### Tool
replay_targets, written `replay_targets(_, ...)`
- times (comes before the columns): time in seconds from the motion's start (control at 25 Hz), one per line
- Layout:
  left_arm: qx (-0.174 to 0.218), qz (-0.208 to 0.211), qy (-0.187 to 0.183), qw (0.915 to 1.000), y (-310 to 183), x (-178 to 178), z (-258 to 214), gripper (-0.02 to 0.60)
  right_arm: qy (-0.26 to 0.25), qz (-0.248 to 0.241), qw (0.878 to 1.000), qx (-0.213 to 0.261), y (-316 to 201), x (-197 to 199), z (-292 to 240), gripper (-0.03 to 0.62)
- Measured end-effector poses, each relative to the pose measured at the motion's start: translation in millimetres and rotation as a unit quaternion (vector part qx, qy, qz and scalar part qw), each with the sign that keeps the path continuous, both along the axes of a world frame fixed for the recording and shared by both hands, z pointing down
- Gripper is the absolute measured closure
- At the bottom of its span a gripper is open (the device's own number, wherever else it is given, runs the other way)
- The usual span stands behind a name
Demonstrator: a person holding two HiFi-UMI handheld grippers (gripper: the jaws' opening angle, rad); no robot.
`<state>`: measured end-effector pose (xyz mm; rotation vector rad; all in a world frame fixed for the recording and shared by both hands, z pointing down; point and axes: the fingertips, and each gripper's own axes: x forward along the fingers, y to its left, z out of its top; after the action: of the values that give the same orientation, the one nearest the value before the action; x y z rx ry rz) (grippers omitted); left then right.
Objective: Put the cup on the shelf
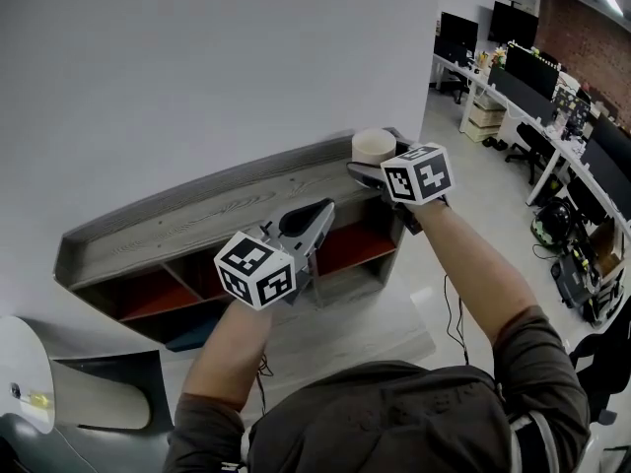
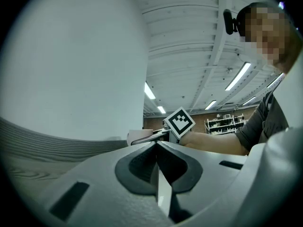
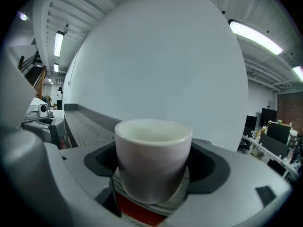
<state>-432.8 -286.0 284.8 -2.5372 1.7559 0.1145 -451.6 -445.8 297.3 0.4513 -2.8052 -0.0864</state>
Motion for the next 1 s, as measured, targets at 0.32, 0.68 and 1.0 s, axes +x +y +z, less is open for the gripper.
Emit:
replay_targets(0.32, -0.001, 0.007, 0.006, 1.0, -1.3, -2.7, 3.4, 0.583, -0.035, 0.047, 0.998, -0.023, -16.0, -3.7, 4.1, 0.164)
replay_targets(0.68, -0.004, 0.009, 0.004, 0.9999, -4.8, -2.2, 10.3, 0.583, -0.05, 0.054, 0.997, 0.009, -9.0, 3.2, 4.1, 0.095)
replay_targets(1.0, -0.005, 0.025, 0.005, 0.9997, -3.5, -8.0, 17.4, 0.583, -0.056, 0.048, 0.997, 0.008, 10.5, 8.6, 8.7, 0.091)
